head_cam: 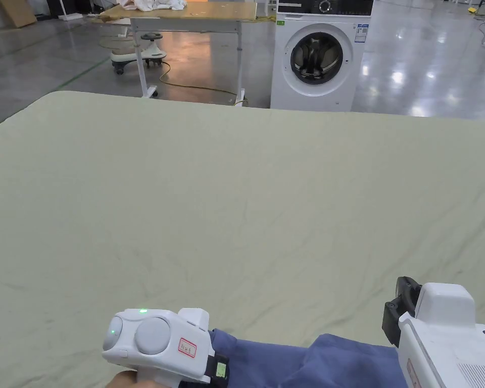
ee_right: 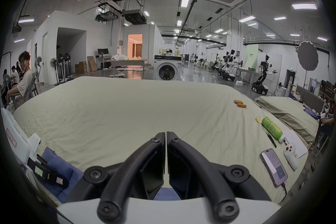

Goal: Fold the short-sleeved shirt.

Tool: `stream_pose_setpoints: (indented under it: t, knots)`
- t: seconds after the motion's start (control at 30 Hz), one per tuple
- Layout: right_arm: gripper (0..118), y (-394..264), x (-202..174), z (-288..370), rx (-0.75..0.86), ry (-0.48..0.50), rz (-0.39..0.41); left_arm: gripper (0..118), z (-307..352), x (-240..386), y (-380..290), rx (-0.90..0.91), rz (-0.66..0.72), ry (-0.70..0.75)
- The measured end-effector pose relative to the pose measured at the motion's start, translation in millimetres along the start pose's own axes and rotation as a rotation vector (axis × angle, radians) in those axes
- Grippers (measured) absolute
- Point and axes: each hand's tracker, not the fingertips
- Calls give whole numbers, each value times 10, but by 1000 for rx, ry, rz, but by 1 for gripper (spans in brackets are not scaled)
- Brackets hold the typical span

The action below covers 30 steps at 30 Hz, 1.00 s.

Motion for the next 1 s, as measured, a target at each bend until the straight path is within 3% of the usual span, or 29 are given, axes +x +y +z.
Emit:
stream_pose_setpoints:
  t: [0.13,0.3,0.4,0.5,0.67,0.9,1.0]
  knots:
    - [1,-17,8,-1,-5,3,-3,48,111,6,21,31,39,-66]
    - [1,-24,23,16,-5,6,-6,54,500,63,36,141,1,-83]
    - [1,-22,38,31,-4,5,-8,47,726,54,40,181,-52,-108]
    - [1,-28,51,37,-4,3,-9,20,791,-40,50,192,-29,-119]
    - [1,-64,61,32,-15,5,-11,7,464,-94,-51,69,-67,-19]
    - [1,-136,66,19,-36,8,-18,6,50,115,-299,-67,-117,-214]
    - [1,-136,65,22,-37,8,-20,6,-81,224,-371,-57,-133,-207]
